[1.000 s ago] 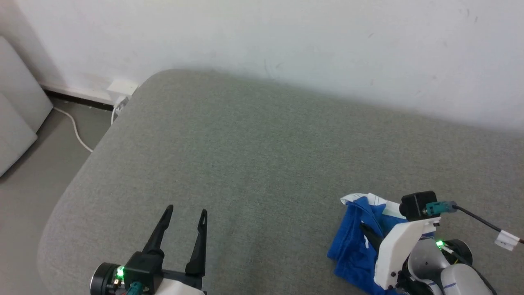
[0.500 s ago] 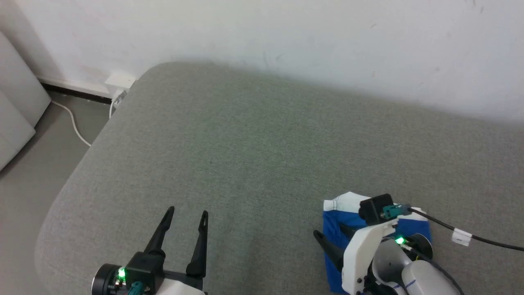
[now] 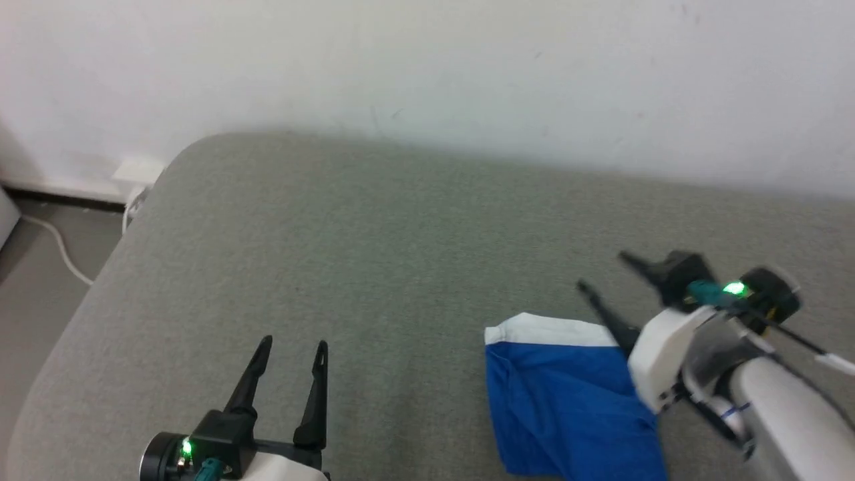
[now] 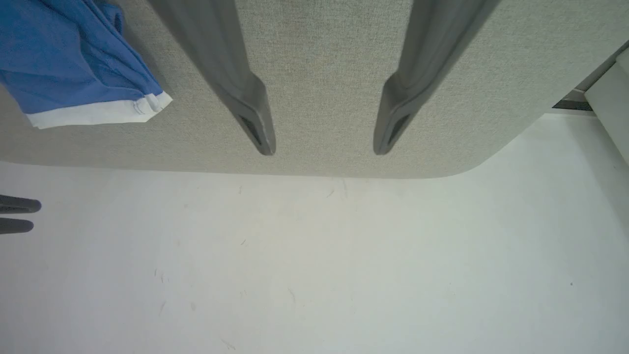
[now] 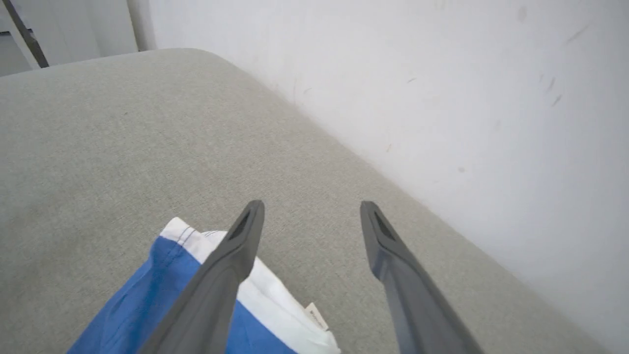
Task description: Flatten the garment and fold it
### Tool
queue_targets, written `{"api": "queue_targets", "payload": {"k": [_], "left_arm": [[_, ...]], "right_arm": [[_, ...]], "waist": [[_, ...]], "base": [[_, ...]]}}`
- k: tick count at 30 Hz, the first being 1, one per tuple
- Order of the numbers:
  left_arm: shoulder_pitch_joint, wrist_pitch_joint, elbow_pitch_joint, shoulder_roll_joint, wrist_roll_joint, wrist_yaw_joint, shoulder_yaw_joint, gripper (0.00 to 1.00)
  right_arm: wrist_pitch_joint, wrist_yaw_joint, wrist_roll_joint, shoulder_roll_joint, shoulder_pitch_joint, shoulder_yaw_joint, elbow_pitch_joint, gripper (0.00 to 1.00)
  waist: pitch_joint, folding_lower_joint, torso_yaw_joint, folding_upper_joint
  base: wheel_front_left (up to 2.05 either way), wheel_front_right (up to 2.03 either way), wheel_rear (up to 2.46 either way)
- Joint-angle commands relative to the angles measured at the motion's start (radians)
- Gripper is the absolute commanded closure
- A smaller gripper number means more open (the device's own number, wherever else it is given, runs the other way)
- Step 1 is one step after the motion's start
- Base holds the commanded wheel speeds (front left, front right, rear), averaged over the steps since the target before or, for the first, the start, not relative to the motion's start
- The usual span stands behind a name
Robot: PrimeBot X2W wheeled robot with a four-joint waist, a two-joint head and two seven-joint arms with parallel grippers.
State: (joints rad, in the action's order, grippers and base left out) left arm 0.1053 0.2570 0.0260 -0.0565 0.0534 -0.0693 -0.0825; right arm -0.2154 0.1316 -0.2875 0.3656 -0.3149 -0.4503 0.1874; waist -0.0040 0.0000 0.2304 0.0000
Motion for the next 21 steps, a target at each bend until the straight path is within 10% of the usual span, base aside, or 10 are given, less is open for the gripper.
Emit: {"api": "queue_targets", "payload": {"k": [1, 10, 21], "left_arm": [[0.005, 0.005, -0.005, 0.005, 0.007, -0.001, 0.006, 0.00], [-0.006, 0.005, -0.018, 0.006, 0.045, -0.001, 0.024, 0.00], [-0.007, 0.005, -0.027, 0.006, 0.058, -0.002, 0.033, 0.00]], "right_arm": [[0.030, -0.001, 0.023, 0.020, -0.019, 0.018, -0.016, 0.00], [0.234, -0.001, 0.170, 0.093, 0.054, 0.248, -0.082, 0.00], [0.412, -0.001, 0.216, -0.128, 0.347, 0.576, -0.236, 0.00]], "waist": [[-0.020, 0.0000, -0.045, 0.0000], [-0.008, 0.0000, -0.129, 0.0000], [0.015, 0.0000, -0.165, 0.0000]], "base": [[0.00, 0.00, 0.00], [0.00, 0.00, 0.00], [0.00, 0.00, 0.00]]}}
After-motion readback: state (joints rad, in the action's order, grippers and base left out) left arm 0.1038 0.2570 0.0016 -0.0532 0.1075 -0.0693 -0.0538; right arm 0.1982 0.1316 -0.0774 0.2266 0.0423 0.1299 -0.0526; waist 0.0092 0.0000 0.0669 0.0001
